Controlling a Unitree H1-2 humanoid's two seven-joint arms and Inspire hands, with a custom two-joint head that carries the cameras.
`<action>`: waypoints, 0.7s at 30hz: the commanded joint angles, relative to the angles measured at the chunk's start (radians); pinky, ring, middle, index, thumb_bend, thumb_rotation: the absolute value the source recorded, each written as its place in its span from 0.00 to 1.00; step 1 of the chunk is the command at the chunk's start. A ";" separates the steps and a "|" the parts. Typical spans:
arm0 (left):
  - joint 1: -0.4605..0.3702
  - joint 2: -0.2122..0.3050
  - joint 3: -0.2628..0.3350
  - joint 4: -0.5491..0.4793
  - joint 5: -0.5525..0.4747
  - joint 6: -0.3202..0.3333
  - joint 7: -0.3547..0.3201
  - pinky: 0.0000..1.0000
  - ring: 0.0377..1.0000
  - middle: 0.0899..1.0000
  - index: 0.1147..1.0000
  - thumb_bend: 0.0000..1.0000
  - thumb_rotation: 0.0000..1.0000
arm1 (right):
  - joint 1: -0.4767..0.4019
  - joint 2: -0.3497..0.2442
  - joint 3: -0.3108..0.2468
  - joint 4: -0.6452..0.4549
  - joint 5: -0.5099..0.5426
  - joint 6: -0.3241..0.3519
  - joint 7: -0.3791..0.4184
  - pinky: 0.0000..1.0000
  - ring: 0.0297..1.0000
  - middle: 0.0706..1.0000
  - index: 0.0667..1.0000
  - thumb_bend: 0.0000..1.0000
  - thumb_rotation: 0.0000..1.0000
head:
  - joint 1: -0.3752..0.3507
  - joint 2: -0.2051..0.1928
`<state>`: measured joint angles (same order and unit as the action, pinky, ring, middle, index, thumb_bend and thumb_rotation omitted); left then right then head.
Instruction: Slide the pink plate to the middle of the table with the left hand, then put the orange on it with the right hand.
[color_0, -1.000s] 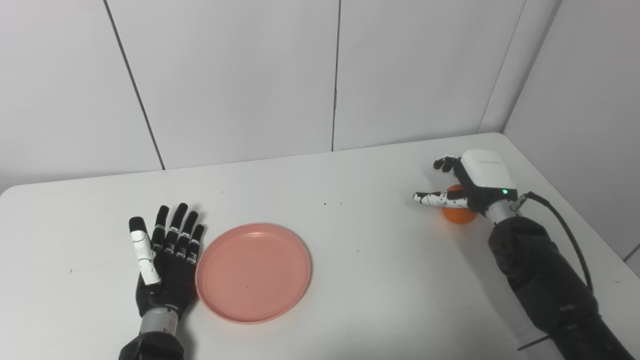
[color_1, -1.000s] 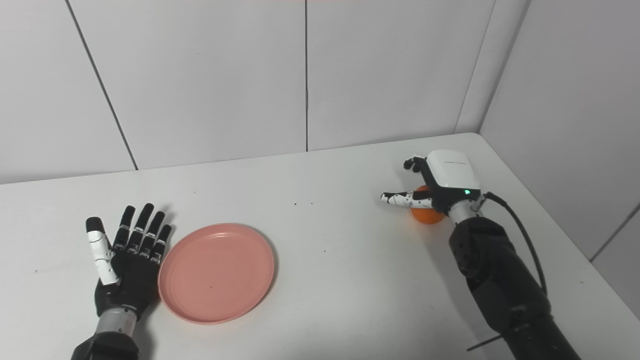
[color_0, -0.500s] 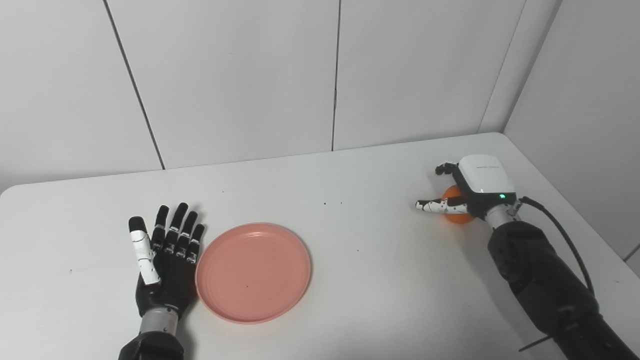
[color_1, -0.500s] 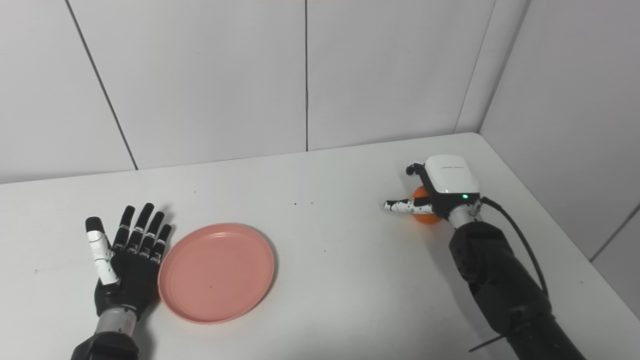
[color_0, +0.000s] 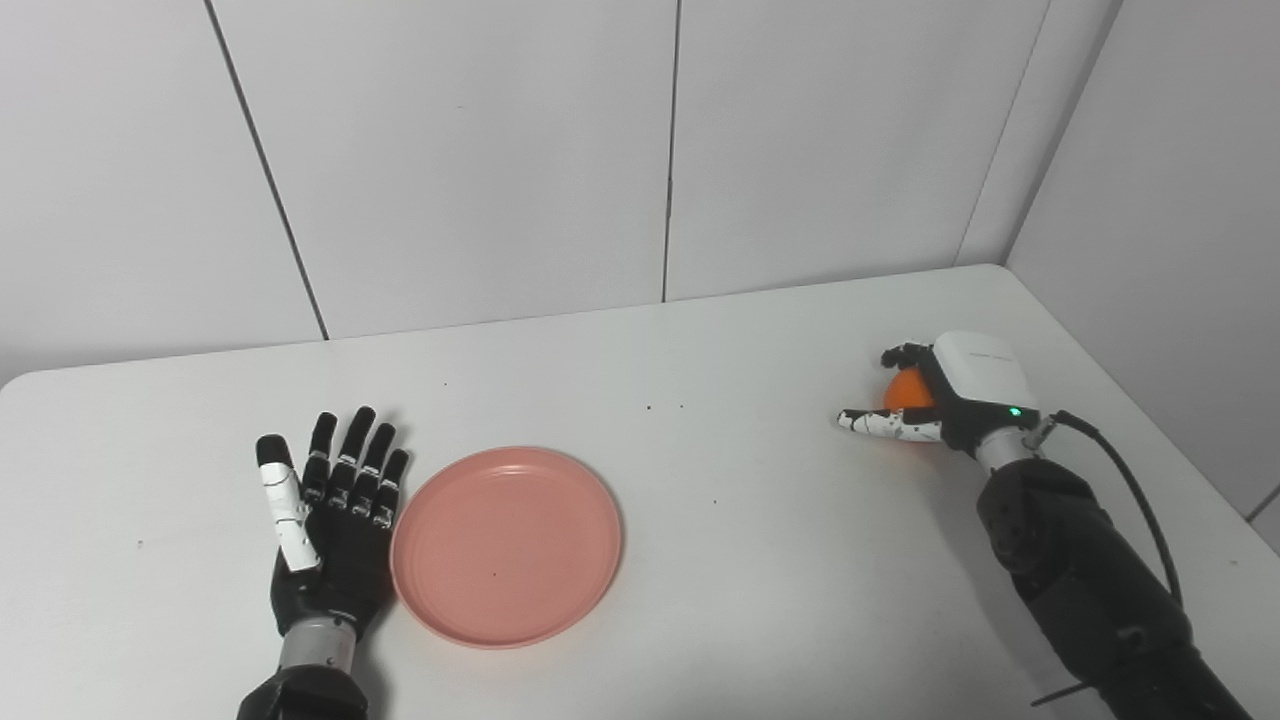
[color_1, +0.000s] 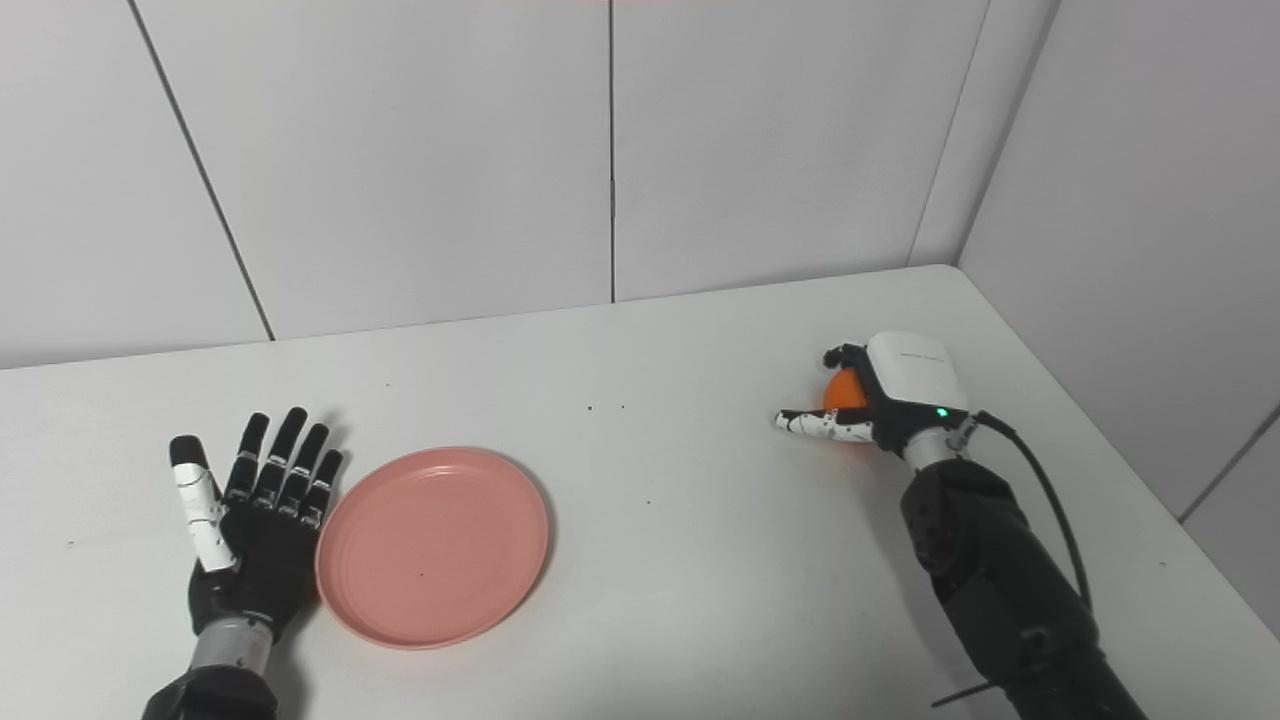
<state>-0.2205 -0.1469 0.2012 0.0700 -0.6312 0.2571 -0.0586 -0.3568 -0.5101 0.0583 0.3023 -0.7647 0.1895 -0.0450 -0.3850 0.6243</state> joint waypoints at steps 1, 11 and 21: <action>0.046 -0.005 0.006 0.030 0.014 0.058 0.045 0.99 0.93 0.90 0.97 0.81 0.68 | -0.001 -0.004 -0.016 0.007 0.023 0.017 -0.032 0.65 0.68 0.69 0.65 0.81 0.73 | 0.001 0.001; 0.048 -0.001 0.003 0.021 0.016 0.069 0.048 0.98 0.93 0.89 0.97 0.81 0.69 | 0.011 0.020 0.005 0.119 0.068 -0.036 -0.181 0.36 0.42 0.47 0.49 0.75 0.61 | 0.007 0.006; 0.048 -0.001 0.003 0.008 0.018 0.080 0.059 0.97 0.93 0.89 0.96 0.81 0.68 | -0.003 0.014 0.064 0.255 0.070 -0.127 -0.314 0.15 0.17 0.21 0.26 0.57 0.55 | 0.012 0.008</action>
<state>-0.2144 -0.1468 0.2009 0.0535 -0.6315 0.2730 -0.0491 -0.3825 -0.4916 0.1022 0.5202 -0.6998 0.0856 -0.3812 -0.3743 0.6335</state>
